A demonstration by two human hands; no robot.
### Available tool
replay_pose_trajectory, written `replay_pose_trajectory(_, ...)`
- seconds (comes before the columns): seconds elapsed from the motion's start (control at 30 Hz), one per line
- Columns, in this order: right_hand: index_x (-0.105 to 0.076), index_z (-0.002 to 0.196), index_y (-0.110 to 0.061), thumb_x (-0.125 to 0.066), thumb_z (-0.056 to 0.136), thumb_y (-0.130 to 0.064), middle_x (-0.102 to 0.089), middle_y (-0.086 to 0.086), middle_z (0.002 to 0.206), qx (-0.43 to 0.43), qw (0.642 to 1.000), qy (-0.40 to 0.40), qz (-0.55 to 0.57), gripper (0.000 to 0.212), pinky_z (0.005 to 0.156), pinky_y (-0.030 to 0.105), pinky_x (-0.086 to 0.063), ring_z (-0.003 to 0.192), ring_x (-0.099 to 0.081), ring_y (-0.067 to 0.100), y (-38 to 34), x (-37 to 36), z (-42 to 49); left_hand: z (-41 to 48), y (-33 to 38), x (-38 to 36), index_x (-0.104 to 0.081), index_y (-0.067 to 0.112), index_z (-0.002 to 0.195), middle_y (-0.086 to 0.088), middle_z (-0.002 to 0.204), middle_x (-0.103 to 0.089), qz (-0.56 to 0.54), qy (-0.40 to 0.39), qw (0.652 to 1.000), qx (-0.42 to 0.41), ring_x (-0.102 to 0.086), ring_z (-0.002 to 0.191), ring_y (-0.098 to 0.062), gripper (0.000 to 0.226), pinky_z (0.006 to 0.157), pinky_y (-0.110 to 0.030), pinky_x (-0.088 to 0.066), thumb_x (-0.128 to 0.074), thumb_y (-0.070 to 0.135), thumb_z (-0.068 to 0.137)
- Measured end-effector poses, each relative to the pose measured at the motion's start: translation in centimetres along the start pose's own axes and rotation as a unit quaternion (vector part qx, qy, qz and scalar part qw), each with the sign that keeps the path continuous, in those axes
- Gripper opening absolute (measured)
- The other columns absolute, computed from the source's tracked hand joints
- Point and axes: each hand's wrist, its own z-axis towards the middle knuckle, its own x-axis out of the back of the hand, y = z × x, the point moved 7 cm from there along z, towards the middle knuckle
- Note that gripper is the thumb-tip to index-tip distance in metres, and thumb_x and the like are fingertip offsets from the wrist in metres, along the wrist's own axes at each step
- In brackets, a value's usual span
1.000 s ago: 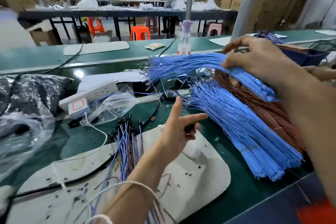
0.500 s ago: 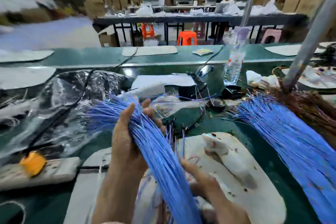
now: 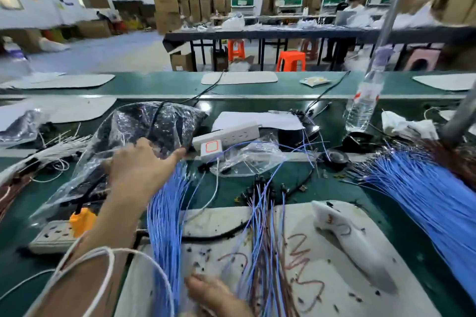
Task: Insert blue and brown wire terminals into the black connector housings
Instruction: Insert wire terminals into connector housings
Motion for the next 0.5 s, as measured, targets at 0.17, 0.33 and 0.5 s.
replay_pose_trajectory(0.17,-0.071,0.091,-0.032,-0.062,0.089,-0.003,-0.072,-0.015,0.074,0.042,0.993,0.11,0.021,0.031,0.067,0.008,-0.045,0.07,-0.064,-0.005,-0.5,7.3,0.3,-4.2,8.8,-4.7,-0.062,0.018,0.107,-0.009,0.104,-0.064,-0.134,-0.001,0.978,-0.16,-0.056,0.099,-0.029,0.037,0.082,-0.038,-0.041,-0.055,0.048,0.086)
replay_pose_trajectory(0.33,-0.071,0.09,-0.023,-0.059,0.09,-0.002,-0.074,0.001,0.086,0.061,0.973,0.222,0.008,0.025,0.076,0.028,-0.057,0.079,-0.07,0.014,0.3,15.4,-0.8,-6.5,16.2,-11.8,-0.051,0.015,0.113,-0.007,0.114,-0.061,0.005,-0.131,0.968,-0.215,-0.054,0.112,-0.028,0.058,0.089,-0.039,-0.04,-0.046,0.066,0.086)
replay_pose_trajectory(0.5,-0.073,0.084,-0.011,-0.056,0.088,0.009,-0.075,0.005,0.082,0.034,0.968,0.242,0.058,0.026,0.064,0.023,-0.057,0.068,-0.07,0.017,3.7,18.6,-2.9,-4.4,18.4,-12.0,-0.06,0.017,0.098,-0.004,0.101,-0.068,-0.005,-0.049,0.963,-0.266,-0.061,0.099,-0.026,0.019,0.09,-0.039,-0.04,-0.048,0.031,0.094)
